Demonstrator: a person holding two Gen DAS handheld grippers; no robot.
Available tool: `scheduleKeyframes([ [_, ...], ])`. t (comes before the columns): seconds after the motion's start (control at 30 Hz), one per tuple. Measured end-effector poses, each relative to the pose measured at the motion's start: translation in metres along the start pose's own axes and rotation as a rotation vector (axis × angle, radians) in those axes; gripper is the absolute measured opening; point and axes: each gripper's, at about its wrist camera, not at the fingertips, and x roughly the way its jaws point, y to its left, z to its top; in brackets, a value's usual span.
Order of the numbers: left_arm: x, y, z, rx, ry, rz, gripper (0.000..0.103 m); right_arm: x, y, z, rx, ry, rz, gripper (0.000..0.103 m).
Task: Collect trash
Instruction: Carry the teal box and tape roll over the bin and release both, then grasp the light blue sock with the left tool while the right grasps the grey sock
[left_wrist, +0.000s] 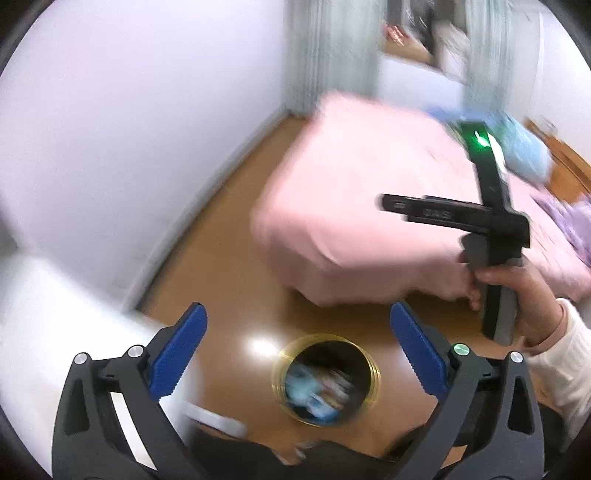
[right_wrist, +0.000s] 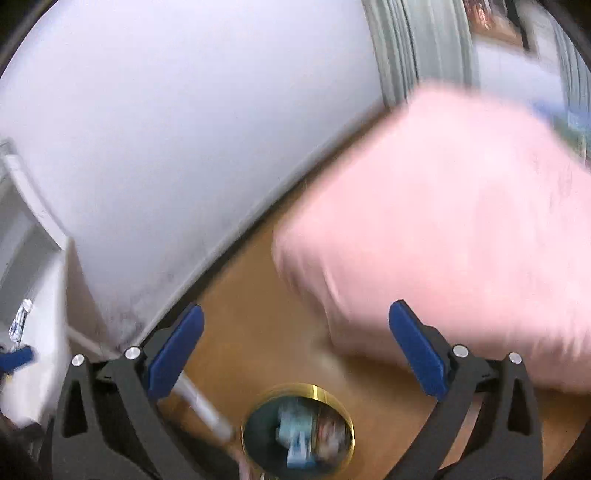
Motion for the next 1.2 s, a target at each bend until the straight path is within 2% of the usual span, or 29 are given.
scheduleKeyframes([
  [0.03,-0.019,0.019,-0.004,-0.016,-0.026,0.065,0.096,-0.005,0.020,0.007,-0.038,-0.031,0.017,0.097],
  [0.1,-0.057,0.069,-0.022,-0.071,-0.048,0.248,0.096,-0.009,0.069,0.014,-0.128,-0.066,0.073,0.097],
  [0.13,-0.077,0.101,-0.037,-0.119,-0.037,0.348,0.096,-0.008,0.089,0.014,-0.157,-0.068,0.102,0.097],
  [0.17,-0.089,0.121,-0.047,-0.156,-0.025,0.408,0.096,-0.006,0.112,0.012,-0.184,-0.059,0.137,0.097],
  [0.23,-0.128,0.183,-0.082,-0.306,0.009,0.560,0.096,0.000,0.162,0.003,-0.244,-0.012,0.227,0.097],
  [0.33,-0.183,0.252,-0.137,-0.541,0.009,0.687,0.096,0.007,0.223,-0.008,-0.314,0.045,0.311,0.097],
  [0.37,-0.197,0.265,-0.149,-0.585,0.004,0.722,0.096,0.009,0.242,-0.009,-0.332,0.061,0.338,0.097],
  [0.47,-0.239,0.305,-0.198,-0.676,0.030,0.896,0.096,0.010,0.310,-0.021,-0.389,0.094,0.426,0.097],
  [0.53,-0.249,0.324,-0.219,-0.699,0.070,0.934,0.096,0.011,0.360,-0.035,-0.453,0.129,0.495,0.097],
  [0.6,-0.261,0.346,-0.235,-0.722,0.091,0.936,0.096,0.011,0.411,-0.049,-0.538,0.169,0.570,0.097],
  [0.73,-0.264,0.377,-0.248,-0.765,0.096,0.906,0.096,-0.002,0.498,-0.090,-0.729,0.216,0.675,0.097],
  [0.8,-0.267,0.377,-0.251,-0.770,0.101,0.882,0.096,-0.005,0.538,-0.114,-0.803,0.252,0.718,0.097],
  [0.93,-0.252,0.396,-0.257,-0.765,0.149,0.837,0.096,0.000,0.595,-0.150,-0.905,0.303,0.759,0.097],
  [1.2,-0.223,0.434,-0.252,-0.750,0.156,0.774,0.096,0.008,0.658,-0.182,-1.007,0.337,0.797,0.096],
])
